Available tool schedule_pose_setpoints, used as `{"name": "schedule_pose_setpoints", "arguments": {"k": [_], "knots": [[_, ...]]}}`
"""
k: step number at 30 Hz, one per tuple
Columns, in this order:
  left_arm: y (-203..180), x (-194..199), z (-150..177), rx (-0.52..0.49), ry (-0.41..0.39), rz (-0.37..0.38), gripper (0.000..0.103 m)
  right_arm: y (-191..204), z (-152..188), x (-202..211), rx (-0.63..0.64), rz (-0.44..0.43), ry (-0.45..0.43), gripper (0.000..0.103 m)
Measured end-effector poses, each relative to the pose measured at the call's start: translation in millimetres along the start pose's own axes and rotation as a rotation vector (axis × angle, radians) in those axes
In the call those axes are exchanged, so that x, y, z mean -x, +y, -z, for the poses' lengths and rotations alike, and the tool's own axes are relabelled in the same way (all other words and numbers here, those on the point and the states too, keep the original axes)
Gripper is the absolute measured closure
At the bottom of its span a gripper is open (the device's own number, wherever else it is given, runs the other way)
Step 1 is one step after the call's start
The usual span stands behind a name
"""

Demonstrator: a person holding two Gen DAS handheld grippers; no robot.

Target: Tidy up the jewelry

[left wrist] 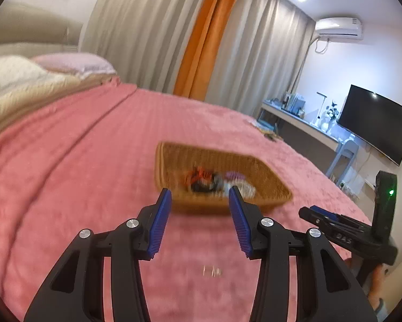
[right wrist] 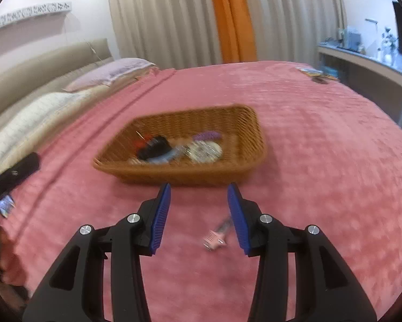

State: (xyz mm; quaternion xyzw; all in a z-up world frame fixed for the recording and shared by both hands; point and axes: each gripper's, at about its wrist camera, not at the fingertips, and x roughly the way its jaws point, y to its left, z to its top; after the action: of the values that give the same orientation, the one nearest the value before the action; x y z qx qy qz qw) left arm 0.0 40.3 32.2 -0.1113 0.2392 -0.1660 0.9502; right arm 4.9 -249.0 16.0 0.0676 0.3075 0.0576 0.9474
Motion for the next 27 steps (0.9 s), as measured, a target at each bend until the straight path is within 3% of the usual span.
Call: {"name": "schedule_pose_setpoints", "arguments": {"k": [9,16,27], "knots": [[12.3,-32.0,52.3,0.003,0.136,0.043,0.060,-12.7,29.6,-31.8,-0.036,-0.001,0.096,0.062],[22.6,-39.5,64.3,0.037,0.177,0.088,0.060,-17.4,31.8,-36.5,-0.063,-0.019,0.114,0.062],[14.3,-54.2,74.5,-0.008,0.284,0.104,0.060,-23.7,35.4,-51.7,-0.099,-0.018,0.199,0.062]]}}
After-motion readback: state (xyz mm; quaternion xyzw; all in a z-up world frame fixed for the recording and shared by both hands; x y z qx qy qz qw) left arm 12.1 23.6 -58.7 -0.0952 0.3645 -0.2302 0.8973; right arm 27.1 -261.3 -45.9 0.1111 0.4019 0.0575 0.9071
